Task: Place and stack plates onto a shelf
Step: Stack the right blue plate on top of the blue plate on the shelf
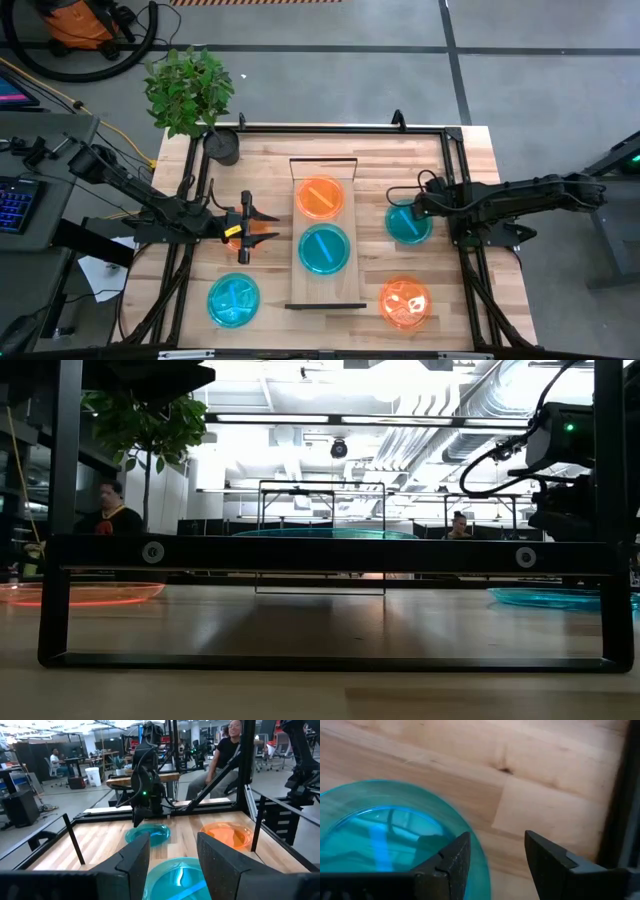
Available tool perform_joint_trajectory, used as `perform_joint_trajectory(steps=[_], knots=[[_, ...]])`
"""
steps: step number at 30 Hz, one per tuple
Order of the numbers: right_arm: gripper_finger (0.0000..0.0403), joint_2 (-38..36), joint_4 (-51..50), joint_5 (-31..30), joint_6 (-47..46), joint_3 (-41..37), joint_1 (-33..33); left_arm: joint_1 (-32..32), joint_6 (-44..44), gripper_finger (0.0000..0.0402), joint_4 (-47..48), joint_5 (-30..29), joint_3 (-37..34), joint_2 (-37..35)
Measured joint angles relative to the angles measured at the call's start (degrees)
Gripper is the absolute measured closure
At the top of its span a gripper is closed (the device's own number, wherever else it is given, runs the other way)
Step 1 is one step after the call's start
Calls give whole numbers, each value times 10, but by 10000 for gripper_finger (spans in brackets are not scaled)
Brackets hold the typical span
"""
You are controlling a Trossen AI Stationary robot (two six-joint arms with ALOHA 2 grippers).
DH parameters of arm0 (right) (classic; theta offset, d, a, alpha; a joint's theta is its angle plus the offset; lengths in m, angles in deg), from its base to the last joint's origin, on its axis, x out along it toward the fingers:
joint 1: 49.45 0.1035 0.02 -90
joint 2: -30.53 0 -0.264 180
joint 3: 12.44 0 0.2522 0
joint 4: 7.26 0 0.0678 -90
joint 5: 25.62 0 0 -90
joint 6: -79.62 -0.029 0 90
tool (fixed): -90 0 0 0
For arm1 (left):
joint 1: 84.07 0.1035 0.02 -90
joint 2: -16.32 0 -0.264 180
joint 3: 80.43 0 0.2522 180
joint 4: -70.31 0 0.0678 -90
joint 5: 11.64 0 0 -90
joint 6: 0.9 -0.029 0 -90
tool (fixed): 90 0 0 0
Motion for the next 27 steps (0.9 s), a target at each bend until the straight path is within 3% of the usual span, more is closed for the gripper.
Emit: perform_joint_trajectory(steps=[4,10,13,18,27], knots=[[236,0,53,49,36,-16,0,0,0,247,1,0,0,0],[243,-2,108,39,30,-60,0,0,0,247,9,0,0,0],[276,-2,129,25,22,-70,0,0,0,247,11,0,0,0],[386,-1,162,-6,22,-75,0,0,-1,247,20,0,0,0],[401,-41,324,49,91,-78,-10,0,0,247,34,-5,0,0]])
